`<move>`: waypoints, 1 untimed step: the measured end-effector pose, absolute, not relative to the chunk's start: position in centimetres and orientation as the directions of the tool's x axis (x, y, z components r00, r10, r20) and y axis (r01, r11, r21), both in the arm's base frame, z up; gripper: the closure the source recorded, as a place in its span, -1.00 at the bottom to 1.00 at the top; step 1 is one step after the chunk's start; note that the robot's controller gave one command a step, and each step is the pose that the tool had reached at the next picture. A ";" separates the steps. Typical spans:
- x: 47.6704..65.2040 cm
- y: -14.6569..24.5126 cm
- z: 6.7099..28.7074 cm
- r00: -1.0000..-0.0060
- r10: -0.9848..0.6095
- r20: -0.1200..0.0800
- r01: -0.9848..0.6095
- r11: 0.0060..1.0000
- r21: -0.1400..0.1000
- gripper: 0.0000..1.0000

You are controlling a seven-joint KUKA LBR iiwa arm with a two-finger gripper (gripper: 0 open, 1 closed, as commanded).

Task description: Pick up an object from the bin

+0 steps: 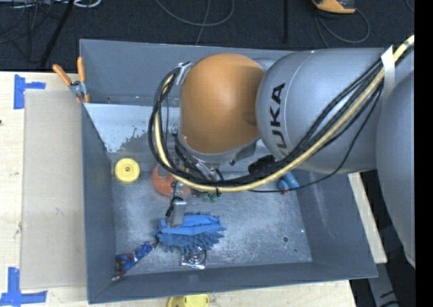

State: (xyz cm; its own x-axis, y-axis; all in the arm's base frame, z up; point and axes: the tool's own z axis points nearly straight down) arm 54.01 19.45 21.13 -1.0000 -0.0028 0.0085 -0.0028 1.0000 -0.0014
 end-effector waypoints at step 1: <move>54.2 19.3 21.6 -1.000 0.002 0.001 0.002 1.000 0.000 -1.00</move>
Offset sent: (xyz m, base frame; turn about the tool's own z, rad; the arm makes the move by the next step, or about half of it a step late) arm -0.0270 -0.0562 -0.0614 -0.3578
